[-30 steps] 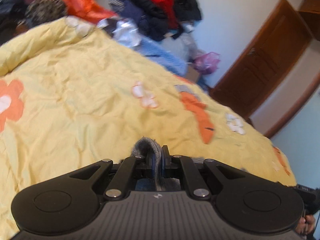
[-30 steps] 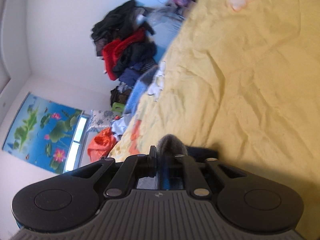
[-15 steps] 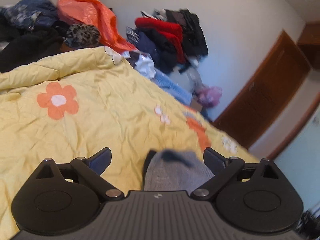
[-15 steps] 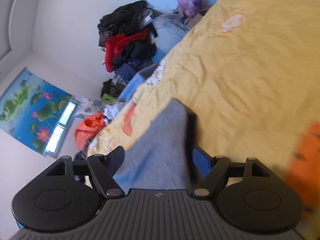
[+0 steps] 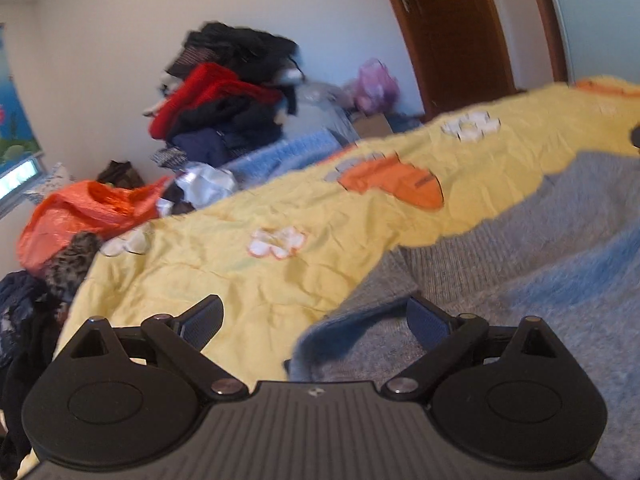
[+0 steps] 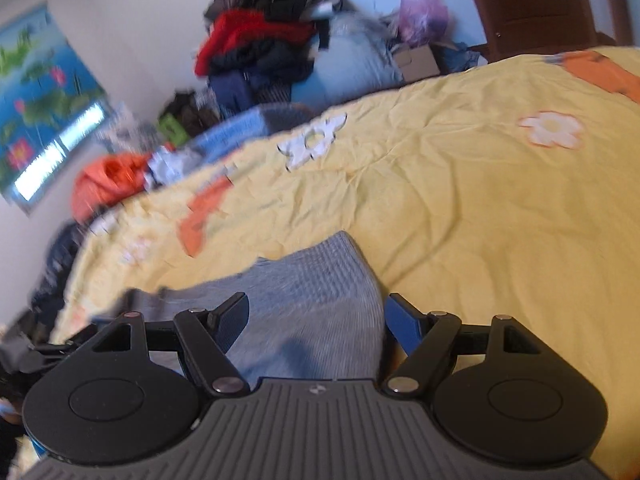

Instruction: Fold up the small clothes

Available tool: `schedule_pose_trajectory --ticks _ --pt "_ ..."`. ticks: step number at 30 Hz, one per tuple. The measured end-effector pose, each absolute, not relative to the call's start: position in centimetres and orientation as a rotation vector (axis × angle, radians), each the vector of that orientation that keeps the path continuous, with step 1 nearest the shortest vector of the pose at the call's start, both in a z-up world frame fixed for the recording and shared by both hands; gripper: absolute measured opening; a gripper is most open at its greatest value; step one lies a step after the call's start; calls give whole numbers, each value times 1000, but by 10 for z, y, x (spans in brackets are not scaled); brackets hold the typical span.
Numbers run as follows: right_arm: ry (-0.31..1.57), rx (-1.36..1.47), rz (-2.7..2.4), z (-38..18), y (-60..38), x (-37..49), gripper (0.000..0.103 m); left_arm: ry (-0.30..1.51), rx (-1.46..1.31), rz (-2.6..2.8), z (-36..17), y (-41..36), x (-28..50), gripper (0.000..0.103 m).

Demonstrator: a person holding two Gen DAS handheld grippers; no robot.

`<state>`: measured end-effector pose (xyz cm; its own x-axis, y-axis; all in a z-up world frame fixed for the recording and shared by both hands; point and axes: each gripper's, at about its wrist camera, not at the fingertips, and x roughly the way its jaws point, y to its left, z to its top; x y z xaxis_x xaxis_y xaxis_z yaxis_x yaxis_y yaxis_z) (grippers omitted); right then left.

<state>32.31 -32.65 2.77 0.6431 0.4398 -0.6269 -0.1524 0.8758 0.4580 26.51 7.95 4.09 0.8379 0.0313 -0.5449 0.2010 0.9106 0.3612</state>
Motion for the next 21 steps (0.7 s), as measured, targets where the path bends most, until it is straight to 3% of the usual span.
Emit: schedule_pose_trajectory --ticks 3,5,6,7,13,17,20,21 --pt "835 301 330 16 -309 349 75 637 455 -137 25 75 282 94" --pt "830 267 344 10 -300 359 71 672 456 -161 21 75 289 57" --pt "814 239 355 9 -296 360 50 705 437 -175 19 77 294 26" --pt "815 218 380 9 -292 361 14 718 407 -182 20 79 298 10" --pt "647 357 401 32 -312 350 13 645 220 -93 47 107 302 5" --pt "732 356 319 8 -319 362 13 747 270 -17 16 110 312 5" --pt "750 428 312 3 -322 356 24 721 282 16 17 106 301 10" --pt "744 450 296 7 -325 352 42 724 275 32 20 107 298 21"
